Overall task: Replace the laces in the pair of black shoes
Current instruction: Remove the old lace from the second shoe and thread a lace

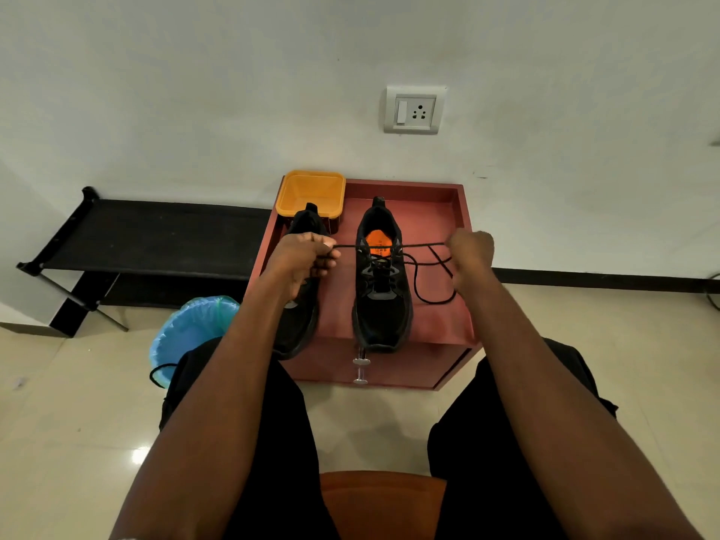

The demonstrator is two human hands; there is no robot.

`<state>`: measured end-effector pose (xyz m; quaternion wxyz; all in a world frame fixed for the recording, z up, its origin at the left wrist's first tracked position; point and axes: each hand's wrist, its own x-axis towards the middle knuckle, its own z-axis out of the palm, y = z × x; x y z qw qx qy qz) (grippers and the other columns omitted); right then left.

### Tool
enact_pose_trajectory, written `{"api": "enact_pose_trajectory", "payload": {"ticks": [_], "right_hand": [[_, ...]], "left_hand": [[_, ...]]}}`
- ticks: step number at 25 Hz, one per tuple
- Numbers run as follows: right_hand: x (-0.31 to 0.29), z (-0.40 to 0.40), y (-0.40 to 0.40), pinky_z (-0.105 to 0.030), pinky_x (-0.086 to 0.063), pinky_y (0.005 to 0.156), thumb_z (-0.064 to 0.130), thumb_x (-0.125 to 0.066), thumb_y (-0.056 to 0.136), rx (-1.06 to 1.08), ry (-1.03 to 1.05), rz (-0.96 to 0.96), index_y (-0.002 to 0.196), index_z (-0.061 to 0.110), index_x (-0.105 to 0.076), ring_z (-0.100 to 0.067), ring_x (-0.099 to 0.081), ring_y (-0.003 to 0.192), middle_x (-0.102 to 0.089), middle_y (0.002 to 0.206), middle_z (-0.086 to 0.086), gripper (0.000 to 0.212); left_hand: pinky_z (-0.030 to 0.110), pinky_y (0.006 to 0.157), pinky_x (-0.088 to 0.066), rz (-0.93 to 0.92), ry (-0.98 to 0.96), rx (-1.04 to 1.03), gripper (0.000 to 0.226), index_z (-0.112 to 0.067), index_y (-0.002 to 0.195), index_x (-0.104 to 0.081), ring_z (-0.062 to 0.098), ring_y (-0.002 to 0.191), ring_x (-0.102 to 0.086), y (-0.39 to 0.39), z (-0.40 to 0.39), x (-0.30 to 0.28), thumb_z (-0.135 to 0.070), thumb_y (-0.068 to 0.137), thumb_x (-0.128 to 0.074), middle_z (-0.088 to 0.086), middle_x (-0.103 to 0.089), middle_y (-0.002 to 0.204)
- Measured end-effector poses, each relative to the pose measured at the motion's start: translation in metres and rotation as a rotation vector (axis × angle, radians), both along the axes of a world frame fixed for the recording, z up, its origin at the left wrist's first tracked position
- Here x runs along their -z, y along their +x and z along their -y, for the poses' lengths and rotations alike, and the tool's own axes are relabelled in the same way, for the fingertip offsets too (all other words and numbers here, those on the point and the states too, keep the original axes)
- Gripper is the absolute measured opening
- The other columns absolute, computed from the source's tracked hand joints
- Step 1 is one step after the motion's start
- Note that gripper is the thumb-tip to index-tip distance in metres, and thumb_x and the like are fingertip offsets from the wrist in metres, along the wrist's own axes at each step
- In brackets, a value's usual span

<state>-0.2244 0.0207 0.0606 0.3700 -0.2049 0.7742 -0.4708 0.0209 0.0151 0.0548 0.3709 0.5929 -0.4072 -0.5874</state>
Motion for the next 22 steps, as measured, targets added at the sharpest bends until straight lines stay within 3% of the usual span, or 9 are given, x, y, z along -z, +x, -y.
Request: {"api": "enact_pose_trajectory", "payload": {"ticks": [2,3,5,6,8,10,13,16,22], "right_hand": [[-0.001,-0.005,0.018,-0.017,-0.045,0.058,-0.001,-0.055,0.086,-0.355,-0.11,-0.255,0.115,0.01,-0.06,-0.011,-0.057,0.078,-0.057,0.109,0.002,0.031],[-0.002,-0.008,0.029,-0.012,-0.048,0.063,0.0,-0.059,0.089,-0.572,-0.173,-0.237,0.122,0.009,-0.059,-0.011,-0.061,0.087,-0.059,0.117,0.002,0.035],[0.002,-0.011,0.046,-0.017,-0.052,0.078,0.005,-0.067,0.089,-0.859,-0.214,-0.161,0.119,0.007,-0.063,-0.014,-0.066,0.094,-0.069,0.11,-0.006,0.03],[0.006,-0.01,0.05,-0.023,-0.051,0.078,0.007,-0.068,0.089,-0.901,-0.218,-0.183,0.112,0.007,-0.066,-0.014,-0.066,0.088,-0.071,0.1,-0.01,0.023],[0.012,-0.008,0.05,-0.027,-0.048,0.071,0.006,-0.068,0.088,-0.874,-0.242,-0.273,0.096,0.005,-0.07,-0.012,-0.06,0.073,-0.071,0.085,-0.014,0.009],[0.014,-0.005,0.047,-0.025,-0.045,0.065,0.004,-0.066,0.087,-0.833,-0.265,-0.337,0.086,0.004,-0.07,-0.009,-0.056,0.065,-0.067,0.073,-0.006,0.005],[0.017,-0.001,0.049,-0.028,-0.046,0.065,0.002,-0.061,0.089,-0.821,-0.267,-0.41,0.085,0.003,-0.068,-0.009,-0.056,0.066,-0.067,0.076,-0.002,0.009],[0.024,0.0,0.054,-0.027,-0.051,0.07,0.008,-0.069,0.088,-0.824,-0.275,-0.28,0.095,0.011,-0.071,-0.015,-0.063,0.074,-0.071,0.085,-0.004,0.007],[0.039,0.007,0.056,-0.034,-0.051,0.066,0.008,-0.068,0.088,-0.709,-0.322,-0.278,0.082,0.011,-0.075,-0.016,-0.065,0.068,-0.072,0.075,-0.004,0.01]], "left_hand": [[0.022,0.055,-0.048,0.049,-0.034,0.07,0.008,-0.003,0.098,-0.064,0.011,0.058,-0.062,-0.011,-0.003,0.003,-0.01,0.093,-0.065,0.008,-0.07,0.077],[0.021,0.053,-0.048,0.05,-0.048,0.106,0.011,-0.002,0.096,-0.065,0.011,0.057,-0.062,-0.017,-0.004,0.005,-0.011,0.09,-0.069,0.008,-0.07,0.075],[0.021,0.052,-0.047,0.042,-0.065,0.133,0.011,0.0,0.091,-0.068,0.012,0.056,-0.062,-0.027,-0.005,0.006,-0.01,0.089,-0.07,0.009,-0.07,0.073],[0.021,0.053,-0.048,0.039,-0.067,0.142,0.011,0.001,0.091,-0.069,0.013,0.058,-0.063,-0.028,-0.003,0.007,-0.01,0.09,-0.068,0.011,-0.07,0.075],[0.022,0.058,-0.052,0.01,-0.046,0.172,0.012,0.002,0.098,-0.068,0.017,0.069,-0.068,-0.028,0.001,0.008,-0.008,0.095,-0.062,0.015,-0.072,0.085],[0.024,0.063,-0.057,-0.039,-0.023,0.164,0.012,0.002,0.104,-0.063,0.02,0.076,-0.071,-0.026,0.003,0.009,-0.004,0.097,-0.056,0.019,-0.073,0.092],[0.025,0.056,-0.056,-0.03,-0.05,0.066,0.009,-0.002,0.094,-0.06,0.018,0.066,-0.07,-0.03,0.003,0.012,-0.009,0.094,-0.064,0.015,-0.073,0.082],[0.023,0.047,-0.045,0.041,-0.081,0.003,0.016,-0.002,0.084,-0.066,0.012,0.051,-0.06,-0.034,0.008,0.02,-0.015,0.088,-0.074,0.009,-0.068,0.067],[0.02,0.046,-0.044,0.018,-0.075,-0.02,0.023,-0.009,0.073,-0.065,0.009,0.05,-0.055,-0.043,0.015,0.027,-0.024,0.085,-0.077,0.004,-0.064,0.063]]}}
